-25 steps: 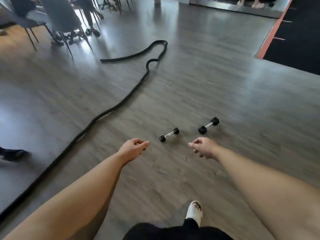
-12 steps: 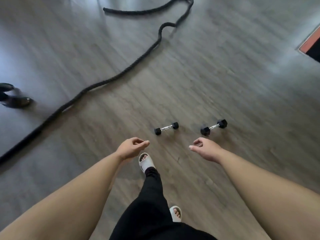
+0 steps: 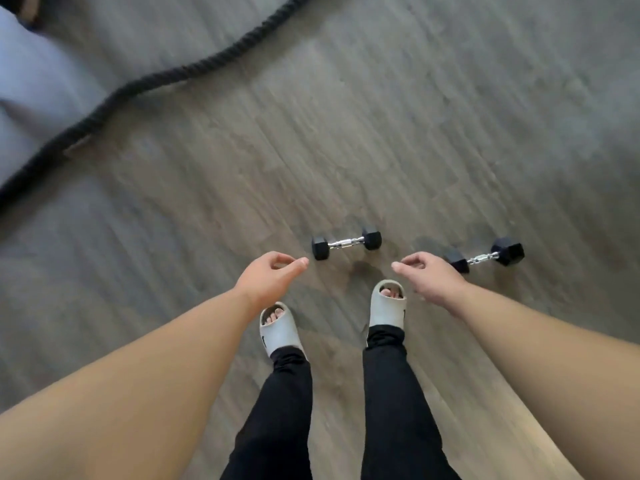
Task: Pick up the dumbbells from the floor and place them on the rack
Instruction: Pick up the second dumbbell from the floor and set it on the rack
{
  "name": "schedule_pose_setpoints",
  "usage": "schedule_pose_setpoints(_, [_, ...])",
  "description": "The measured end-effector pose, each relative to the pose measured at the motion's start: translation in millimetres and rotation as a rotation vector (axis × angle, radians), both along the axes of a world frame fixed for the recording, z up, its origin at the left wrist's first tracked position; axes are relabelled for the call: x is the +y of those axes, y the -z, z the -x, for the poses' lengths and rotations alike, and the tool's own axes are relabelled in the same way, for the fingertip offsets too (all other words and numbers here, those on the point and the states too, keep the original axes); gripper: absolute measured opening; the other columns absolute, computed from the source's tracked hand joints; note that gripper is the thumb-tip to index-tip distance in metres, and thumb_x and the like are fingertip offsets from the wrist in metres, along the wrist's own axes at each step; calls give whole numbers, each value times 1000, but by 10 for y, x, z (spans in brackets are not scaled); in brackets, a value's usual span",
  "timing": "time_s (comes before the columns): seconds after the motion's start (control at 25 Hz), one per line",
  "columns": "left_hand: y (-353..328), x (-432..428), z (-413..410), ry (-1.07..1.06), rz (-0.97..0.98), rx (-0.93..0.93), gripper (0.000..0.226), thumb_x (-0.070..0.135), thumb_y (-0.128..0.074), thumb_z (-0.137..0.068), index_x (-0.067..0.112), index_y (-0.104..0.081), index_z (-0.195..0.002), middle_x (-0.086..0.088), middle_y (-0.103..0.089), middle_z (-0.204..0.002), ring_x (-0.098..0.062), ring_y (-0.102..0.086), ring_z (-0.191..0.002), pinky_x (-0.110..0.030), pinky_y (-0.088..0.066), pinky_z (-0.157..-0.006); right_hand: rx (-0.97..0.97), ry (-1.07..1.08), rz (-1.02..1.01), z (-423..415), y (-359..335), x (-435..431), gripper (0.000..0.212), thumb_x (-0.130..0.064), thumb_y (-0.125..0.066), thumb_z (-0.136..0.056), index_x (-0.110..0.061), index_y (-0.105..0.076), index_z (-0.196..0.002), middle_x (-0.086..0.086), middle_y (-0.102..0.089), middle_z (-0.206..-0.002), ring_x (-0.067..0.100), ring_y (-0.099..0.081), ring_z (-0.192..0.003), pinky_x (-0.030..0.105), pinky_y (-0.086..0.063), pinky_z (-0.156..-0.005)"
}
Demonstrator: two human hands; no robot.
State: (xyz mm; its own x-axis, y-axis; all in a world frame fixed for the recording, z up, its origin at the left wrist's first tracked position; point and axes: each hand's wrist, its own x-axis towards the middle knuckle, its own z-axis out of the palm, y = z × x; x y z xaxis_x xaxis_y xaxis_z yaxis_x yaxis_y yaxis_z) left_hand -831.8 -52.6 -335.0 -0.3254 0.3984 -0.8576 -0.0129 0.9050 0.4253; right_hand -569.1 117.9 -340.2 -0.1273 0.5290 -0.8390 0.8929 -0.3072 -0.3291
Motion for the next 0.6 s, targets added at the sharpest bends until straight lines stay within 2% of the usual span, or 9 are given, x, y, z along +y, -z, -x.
schedule_pose_setpoints(0.04, [284, 58, -1, -12, 16, -6, 54, 70, -73, -78, 33, -70, -116, 7, -73, -111, -14, -70, -102, -38, -56, -89, -5, -36, 13, 79, 352, 119, 42, -53, -71, -90, -23, -64, -119, -8, -69, -98, 1, -71, -60, 23, -55, -53])
schedule_pose_setpoints(0.08, [640, 138, -3, -38, 26, -9, 63, 74, -74, -74, 33, -67, -122, 6, -72, -114, -14, -69, -102, -39, -57, -91, -14, -77, 33, 171, 772, 245, 46, -54, -71, -89, -24, -63, -123, -6, -70, -104, 7, -73, -75, 29, -60, -65])
schedule_pose_setpoints(0.16, [1394, 303, -53, -114, 44, -10, 87, 81, -72, -65, 35, -56, -137, 7, -68, -117, -14, -68, -102, -41, -59, -89, -41, -136, 33, 302, 1623, 482, 60, -59, -72, -86, -24, -60, -132, -2, -68, -119, 20, -69, -103, 42, -59, -91])
schedule_pose_setpoints(0.24, [2139, 480, -164, -172, 70, -12, 113, 86, -71, -59, 37, -37, -155, 9, -65, -125, -16, -66, -109, -45, -60, -90, -60, -171, -13, 388, 2402, 683, 74, -66, -73, -81, -24, -56, -139, 3, -63, -130, 25, -63, -116, 39, -53, -97])
schedule_pose_setpoints(0.32, [2789, 665, -293, -178, 92, -7, 129, 88, -71, -54, 36, -24, -162, 3, -59, -142, -25, -63, -122, -50, -56, -101, -88, -149, -68, 394, 3014, 828, 90, -71, -74, -74, -25, -49, -147, 8, -56, -143, 28, -58, -126, 36, -47, -94])
schedule_pose_setpoints(0.4, [3347, 828, -458, -154, 114, 19, 131, 87, -73, -54, 33, -24, -164, -2, -50, -152, -30, -60, -129, -49, -52, -106, -99, -140, -63, 343, 3524, 880, 102, -73, -78, -69, -26, -43, -152, 8, -50, -151, 29, -54, -132, 39, -47, -100])
schedule_pose_setpoints(0.48, [3835, 947, -622, -132, 121, 90, 123, 81, -77, -61, 30, -29, -162, -3, -45, -153, -26, -58, -130, -35, -48, -106, -89, -158, -50, 272, 3951, 858, 104, -69, -82, -69, -28, -39, -155, 7, -49, -152, 30, -54, -133, 42, -48, -106])
schedule_pose_setpoints(0.52, [4018, 967, -682, -133, 118, 140, 116, 75, -81, -65, 29, -32, -160, -2, -43, -150, -24, -57, -127, -30, -45, -101, -88, -167, -62, 246, 4115, 846, 101, -67, -83, -69, -29, -40, -153, 8, -51, -149, 30, -55, -130, 43, -49, -104])
schedule_pose_setpoints(0.6, [4261, 942, -716, -165, 77, 217, 97, 62, -87, -70, 30, -43, -150, -2, -43, -138, -21, -57, -116, -29, -45, -97, -71, -158, -95, 227, 4298, 856, 91, -67, -84, -68, -28, -49, -142, 7, -58, -136, 29, -61, -118, 41, -53, -94])
